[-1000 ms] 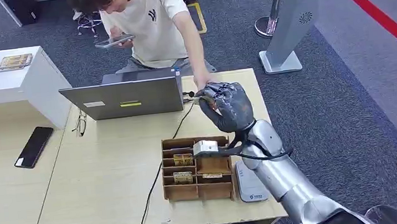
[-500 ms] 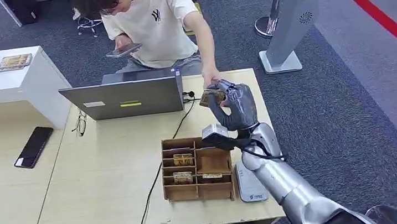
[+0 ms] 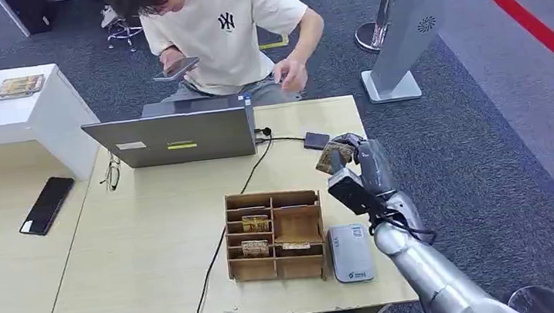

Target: Pass the card to the sensor for recognition and then transmit it.

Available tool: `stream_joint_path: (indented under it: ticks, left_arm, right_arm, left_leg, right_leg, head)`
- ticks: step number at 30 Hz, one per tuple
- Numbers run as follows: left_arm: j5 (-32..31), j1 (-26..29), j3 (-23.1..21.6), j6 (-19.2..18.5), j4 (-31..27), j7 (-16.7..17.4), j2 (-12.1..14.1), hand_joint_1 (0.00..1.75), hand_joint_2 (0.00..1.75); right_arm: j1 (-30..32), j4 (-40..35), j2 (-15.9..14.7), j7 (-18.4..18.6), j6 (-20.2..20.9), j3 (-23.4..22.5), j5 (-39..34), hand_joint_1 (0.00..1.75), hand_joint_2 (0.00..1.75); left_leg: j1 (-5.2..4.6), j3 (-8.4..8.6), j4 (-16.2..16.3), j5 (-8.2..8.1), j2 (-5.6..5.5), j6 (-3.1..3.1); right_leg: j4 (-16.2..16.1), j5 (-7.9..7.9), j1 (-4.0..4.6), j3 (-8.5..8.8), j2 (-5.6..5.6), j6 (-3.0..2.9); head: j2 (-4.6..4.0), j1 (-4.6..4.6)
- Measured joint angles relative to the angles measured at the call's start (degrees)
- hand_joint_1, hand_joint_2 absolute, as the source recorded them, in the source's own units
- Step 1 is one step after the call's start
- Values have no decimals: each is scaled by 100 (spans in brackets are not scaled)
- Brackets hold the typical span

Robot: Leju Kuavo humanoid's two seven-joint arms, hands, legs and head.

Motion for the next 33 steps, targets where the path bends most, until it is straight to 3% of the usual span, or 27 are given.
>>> stream_joint_path:
  ticks: [16,33]
  left_arm:
    - [20,22,111,55,0,-94,2,0,0]
    - [46,65,212,66,0,-109,20,0,0]
  right_arm:
    - [434,-765,-527,339,479,4,-131,175,175]
    - [713,-1123,-1171,962,872,11,275,175,175]
  left_leg:
    - [0,-1,0,-1,0,0]
    - [-1,-2,0,-4,0,5]
  right_leg:
    - [0,-1,0,0,0,1]
    - [-1,-3,-1,0,0,5]
  head:
    - [0,0]
    - [0,0]
